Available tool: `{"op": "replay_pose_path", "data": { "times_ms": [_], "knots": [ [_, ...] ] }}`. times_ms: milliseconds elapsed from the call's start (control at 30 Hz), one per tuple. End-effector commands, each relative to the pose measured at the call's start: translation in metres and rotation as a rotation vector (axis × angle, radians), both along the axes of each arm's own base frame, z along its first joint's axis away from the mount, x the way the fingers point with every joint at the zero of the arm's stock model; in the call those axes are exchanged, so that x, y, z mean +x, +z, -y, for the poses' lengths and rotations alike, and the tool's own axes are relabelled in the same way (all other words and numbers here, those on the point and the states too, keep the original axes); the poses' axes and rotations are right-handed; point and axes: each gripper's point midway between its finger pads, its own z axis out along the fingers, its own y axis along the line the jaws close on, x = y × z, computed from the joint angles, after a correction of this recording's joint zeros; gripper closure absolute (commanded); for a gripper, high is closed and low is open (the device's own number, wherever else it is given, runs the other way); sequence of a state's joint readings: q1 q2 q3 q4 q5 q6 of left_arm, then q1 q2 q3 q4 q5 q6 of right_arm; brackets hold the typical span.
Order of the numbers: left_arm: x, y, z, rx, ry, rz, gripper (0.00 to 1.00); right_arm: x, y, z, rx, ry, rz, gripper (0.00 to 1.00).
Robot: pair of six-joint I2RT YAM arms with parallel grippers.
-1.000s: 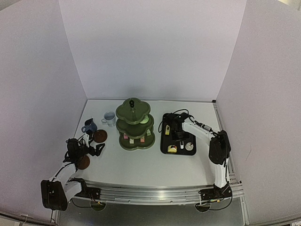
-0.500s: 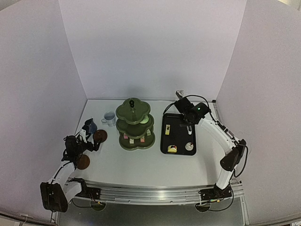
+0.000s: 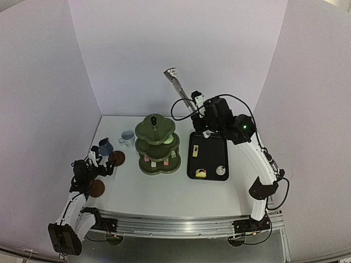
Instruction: Serve the afternoon tea
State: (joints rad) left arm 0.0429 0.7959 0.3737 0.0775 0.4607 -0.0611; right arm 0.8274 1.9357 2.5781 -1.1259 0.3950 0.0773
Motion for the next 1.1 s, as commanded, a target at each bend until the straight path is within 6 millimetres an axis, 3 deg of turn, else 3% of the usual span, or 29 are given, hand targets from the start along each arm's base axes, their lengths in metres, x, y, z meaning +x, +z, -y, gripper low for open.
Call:
{"op": "replay_pose_path", "data": {
  "times_ms": [0, 100, 200, 367, 600, 1067],
  "knots": [
    [0.008, 0.018, -0.016, -0.057, 0.102, 0.009, 0.0, -0.052, -0.01, -0.087, -0.036, 0.353, 0.036, 1.0],
    [0.012, 0.02, -0.026, -0.097, 0.161, 0.0, 0.0, -0.094, -0.026, -0.122, -0.076, 0.518, 0.023, 1.0],
    [0.013, 0.019, -0.028, -0.115, 0.171, -0.007, 0.0, -0.125, -0.045, -0.143, -0.113, 0.624, -0.009, 1.0],
    [0.012, 0.016, -0.03, -0.095, 0.178, -0.008, 0.0, -0.15, -0.098, -0.154, -0.19, 0.681, -0.127, 1.0],
    [0.01, 0.011, -0.031, -0.084, 0.174, -0.018, 0.0, -0.137, -0.167, -0.129, -0.338, 0.521, -0.242, 1.0],
    [0.008, 0.002, -0.029, -0.087, 0.169, -0.033, 0.0, -0.092, -0.208, -0.105, -0.319, 0.241, -0.38, 1.0]
  ]
}}
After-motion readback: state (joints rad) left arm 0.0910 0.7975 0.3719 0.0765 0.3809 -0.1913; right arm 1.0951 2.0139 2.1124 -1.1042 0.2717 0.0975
